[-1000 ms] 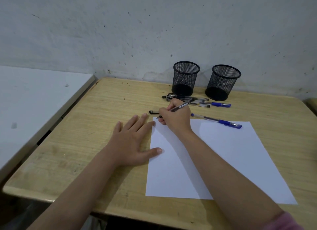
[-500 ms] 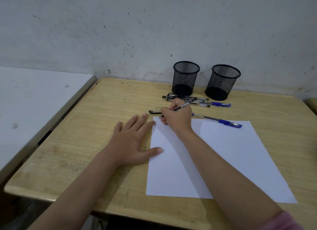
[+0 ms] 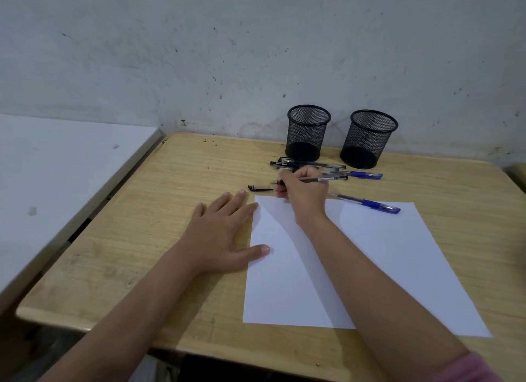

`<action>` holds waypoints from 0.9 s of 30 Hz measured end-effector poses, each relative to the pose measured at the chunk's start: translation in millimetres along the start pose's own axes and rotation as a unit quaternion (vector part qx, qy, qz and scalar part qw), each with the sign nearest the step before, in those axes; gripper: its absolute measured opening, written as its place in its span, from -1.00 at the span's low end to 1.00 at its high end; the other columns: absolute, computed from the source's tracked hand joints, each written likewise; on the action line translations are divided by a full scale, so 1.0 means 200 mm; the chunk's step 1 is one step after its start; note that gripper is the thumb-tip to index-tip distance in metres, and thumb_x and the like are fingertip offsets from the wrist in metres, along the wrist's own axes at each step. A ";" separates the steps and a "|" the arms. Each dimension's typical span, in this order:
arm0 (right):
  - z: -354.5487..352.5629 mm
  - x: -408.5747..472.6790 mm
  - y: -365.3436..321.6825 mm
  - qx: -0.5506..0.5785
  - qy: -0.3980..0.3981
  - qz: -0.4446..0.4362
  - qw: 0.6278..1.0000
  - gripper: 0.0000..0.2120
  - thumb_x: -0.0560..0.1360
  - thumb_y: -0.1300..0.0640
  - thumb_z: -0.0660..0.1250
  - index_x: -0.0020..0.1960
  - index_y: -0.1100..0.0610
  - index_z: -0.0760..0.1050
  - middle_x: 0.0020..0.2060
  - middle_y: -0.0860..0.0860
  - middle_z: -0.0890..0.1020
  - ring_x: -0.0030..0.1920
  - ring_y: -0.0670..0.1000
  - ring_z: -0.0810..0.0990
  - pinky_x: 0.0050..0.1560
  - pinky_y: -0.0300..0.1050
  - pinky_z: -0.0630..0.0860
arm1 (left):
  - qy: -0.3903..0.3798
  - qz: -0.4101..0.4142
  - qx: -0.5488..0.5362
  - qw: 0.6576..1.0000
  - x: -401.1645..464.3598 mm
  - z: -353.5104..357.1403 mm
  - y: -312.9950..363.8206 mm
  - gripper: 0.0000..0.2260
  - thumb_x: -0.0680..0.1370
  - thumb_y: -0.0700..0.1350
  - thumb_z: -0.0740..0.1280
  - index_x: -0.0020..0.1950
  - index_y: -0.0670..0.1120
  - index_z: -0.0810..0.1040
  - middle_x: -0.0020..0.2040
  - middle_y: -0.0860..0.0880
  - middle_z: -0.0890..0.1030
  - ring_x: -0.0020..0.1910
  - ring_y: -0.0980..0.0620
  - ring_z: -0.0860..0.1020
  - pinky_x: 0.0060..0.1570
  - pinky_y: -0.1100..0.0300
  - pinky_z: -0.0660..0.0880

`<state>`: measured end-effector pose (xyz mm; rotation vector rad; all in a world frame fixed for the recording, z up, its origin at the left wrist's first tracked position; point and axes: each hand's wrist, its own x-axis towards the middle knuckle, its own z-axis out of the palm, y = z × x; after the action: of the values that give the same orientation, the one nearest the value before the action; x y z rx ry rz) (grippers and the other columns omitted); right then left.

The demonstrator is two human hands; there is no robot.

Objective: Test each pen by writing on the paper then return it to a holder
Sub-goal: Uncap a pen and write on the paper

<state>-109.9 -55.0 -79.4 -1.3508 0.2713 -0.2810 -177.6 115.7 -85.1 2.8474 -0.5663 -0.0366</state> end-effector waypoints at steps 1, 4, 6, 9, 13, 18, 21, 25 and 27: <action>0.00 0.00 0.00 0.025 -0.001 0.003 1.000 -0.70 0.40 0.26 0.46 -0.34 0.15 0.34 -0.49 0.11 0.58 -0.53 -0.03 0.58 -0.51 -0.25 0.49 | 0.014 0.005 0.002 1.000 0.01 -0.01 0.00 -0.23 0.32 0.51 -0.01 0.45 0.17 0.16 0.54 0.09 0.06 0.51 -0.03 0.07 0.39 -0.22 0.08; 0.00 0.00 0.00 0.068 -0.015 0.003 0.998 -0.70 0.36 0.23 0.51 -0.33 0.15 0.37 -0.49 0.04 0.58 -0.47 -0.05 0.57 -0.32 -0.16 0.60 | 0.097 0.012 -0.012 0.995 0.10 -0.04 0.01 -0.39 0.41 0.37 0.07 0.33 0.05 0.39 0.45 0.00 0.34 0.35 -0.11 0.38 0.26 -0.18 0.34; -0.01 0.00 -0.01 0.091 -0.024 0.009 0.996 -0.72 0.34 0.25 0.52 -0.32 0.15 0.40 -0.41 0.09 0.60 -0.39 -0.02 0.59 -0.23 -0.14 0.60 | 0.152 0.001 -0.027 0.988 0.19 -0.05 0.01 -0.54 0.47 0.18 0.19 0.26 -0.03 0.48 0.31 -0.04 0.50 0.20 -0.15 0.50 0.13 -0.10 0.46; -0.02 0.00 -0.04 0.126 -0.038 0.040 0.990 -0.80 0.35 0.27 0.51 -0.24 0.13 0.48 -0.23 0.13 0.66 -0.20 0.03 0.64 -0.12 -0.08 0.58 | 0.173 -0.029 -0.055 0.983 0.31 -0.05 0.00 -0.68 0.50 -0.04 0.29 0.24 -0.07 0.52 0.12 -0.07 0.59 0.08 -0.15 0.53 -0.01 -0.04 0.50; -0.03 0.01 -0.09 0.129 -0.042 0.067 0.988 -0.96 0.44 0.21 0.43 -0.13 0.14 0.58 -0.29 0.02 0.66 -0.22 -0.04 0.65 -0.20 -0.15 0.57 | 0.145 -0.034 -0.063 0.987 0.42 -0.03 -0.01 -0.79 0.52 -0.08 0.29 0.11 -0.06 0.61 0.03 -0.06 0.57 0.02 -0.11 0.50 -0.11 -0.02 0.50; -0.10 0.01 -0.15 0.065 -0.036 0.040 0.996 -0.93 0.49 0.18 0.37 -0.08 0.12 0.63 -0.29 0.01 0.63 -0.29 -0.09 0.58 -0.35 -0.21 0.48 | 0.181 -0.068 -0.171 0.966 0.45 -0.04 -0.01 -0.92 0.48 -0.15 0.35 -0.06 -0.08 0.62 -0.07 0.00 0.61 -0.04 0.00 0.55 -0.06 0.06 0.52; -0.15 0.00 -0.18 0.041 -0.044 0.005 0.998 -0.92 0.48 0.21 0.37 -0.14 0.09 0.63 -0.34 0.00 0.62 -0.29 -0.10 0.55 -0.37 -0.22 0.45 | 0.238 -0.064 -0.261 0.933 0.43 -0.09 0.03 -0.97 0.46 -0.20 0.39 -0.12 -0.10 0.61 -0.14 0.02 0.62 -0.12 0.06 0.58 -0.09 0.27 0.50; -0.20 -0.02 -0.22 0.008 -0.062 -0.034 0.997 -0.92 0.48 0.23 0.38 -0.13 0.10 0.64 -0.35 -0.01 0.62 -0.28 -0.11 0.55 -0.37 -0.22 0.46 | 0.272 -0.050 -0.329 0.903 0.40 -0.15 0.11 -0.96 0.45 -0.22 0.40 -0.15 -0.09 0.61 -0.15 0.03 0.62 -0.18 0.07 0.59 -0.21 0.48 0.42; -0.23 -0.04 -0.24 -0.007 -0.079 -0.056 0.995 -0.92 0.48 0.24 0.37 -0.10 0.13 0.64 -0.34 0.00 0.62 -0.27 -0.10 0.55 -0.37 -0.22 0.47 | 0.283 -0.039 -0.342 0.895 0.38 -0.17 0.15 -0.94 0.44 -0.23 0.41 -0.15 -0.08 0.60 -0.16 0.04 0.62 -0.17 0.07 0.60 -0.16 0.36 0.49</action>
<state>-135.8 -102.7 -40.2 -1.3959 0.0667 -0.2644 -116.0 66.6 -43.9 2.0432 -0.2362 0.4690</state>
